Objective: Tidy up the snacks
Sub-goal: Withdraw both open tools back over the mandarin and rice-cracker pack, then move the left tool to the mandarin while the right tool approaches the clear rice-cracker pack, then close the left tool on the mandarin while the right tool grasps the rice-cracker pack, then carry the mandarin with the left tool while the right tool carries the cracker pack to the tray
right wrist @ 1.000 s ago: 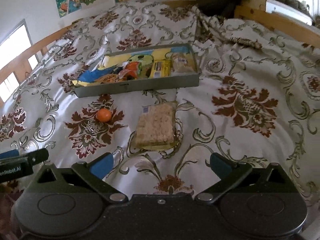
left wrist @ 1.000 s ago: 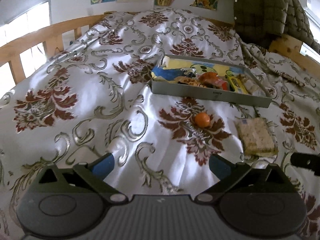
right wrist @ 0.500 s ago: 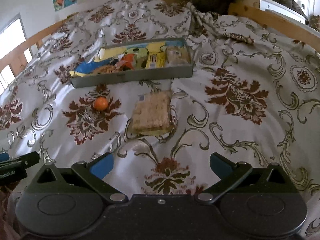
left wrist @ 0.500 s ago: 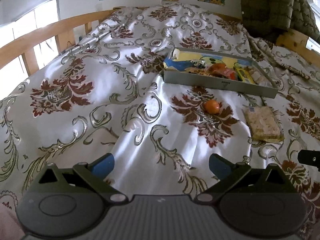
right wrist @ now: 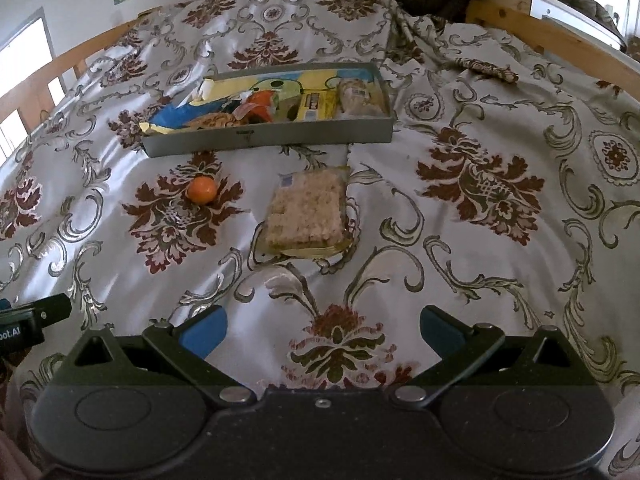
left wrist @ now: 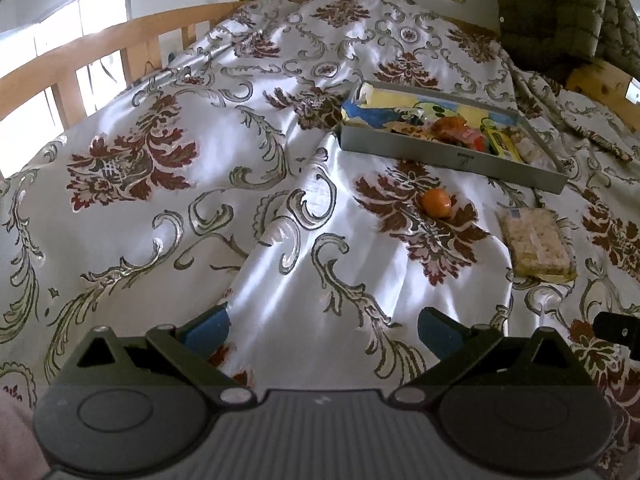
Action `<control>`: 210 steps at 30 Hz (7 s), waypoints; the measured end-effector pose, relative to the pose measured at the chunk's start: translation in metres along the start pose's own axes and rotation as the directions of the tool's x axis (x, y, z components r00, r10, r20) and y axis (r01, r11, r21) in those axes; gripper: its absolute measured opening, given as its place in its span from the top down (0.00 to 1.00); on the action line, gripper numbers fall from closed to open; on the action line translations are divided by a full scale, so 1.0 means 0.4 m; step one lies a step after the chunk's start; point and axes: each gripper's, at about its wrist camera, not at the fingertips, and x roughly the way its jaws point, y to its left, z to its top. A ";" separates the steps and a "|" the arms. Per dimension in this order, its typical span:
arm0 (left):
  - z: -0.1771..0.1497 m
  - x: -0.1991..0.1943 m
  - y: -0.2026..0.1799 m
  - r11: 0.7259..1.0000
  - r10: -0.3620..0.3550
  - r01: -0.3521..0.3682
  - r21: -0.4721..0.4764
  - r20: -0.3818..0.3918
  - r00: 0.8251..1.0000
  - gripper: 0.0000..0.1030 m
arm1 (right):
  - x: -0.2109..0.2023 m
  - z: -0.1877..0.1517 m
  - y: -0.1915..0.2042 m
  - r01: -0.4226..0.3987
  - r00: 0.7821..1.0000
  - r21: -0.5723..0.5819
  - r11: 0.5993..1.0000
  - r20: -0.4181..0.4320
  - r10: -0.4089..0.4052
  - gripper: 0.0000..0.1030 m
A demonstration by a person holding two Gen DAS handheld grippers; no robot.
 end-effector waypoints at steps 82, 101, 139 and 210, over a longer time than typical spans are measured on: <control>0.218 0.395 -0.199 0.835 -0.413 0.364 0.412 0.034 0.910 0.09 | 0.349 0.175 -0.010 -0.225 0.974 -0.127 0.966 -0.019 0.224 0.09; 0.216 0.423 -0.205 0.836 -0.387 0.358 0.415 -0.015 0.922 0.64 | 0.309 0.210 -0.015 -0.343 0.939 -0.083 0.936 -0.020 0.342 0.40; 0.226 0.410 -0.166 0.886 -0.361 0.358 0.296 -0.046 0.932 0.64 | 0.318 0.175 0.043 -0.377 0.926 -0.063 0.924 -0.046 0.375 0.52; 0.463 0.601 -0.110 0.955 -0.296 0.291 0.052 0.200 0.934 0.64 | 0.504 0.482 0.122 -0.011 0.923 -0.244 0.970 0.370 0.103 0.80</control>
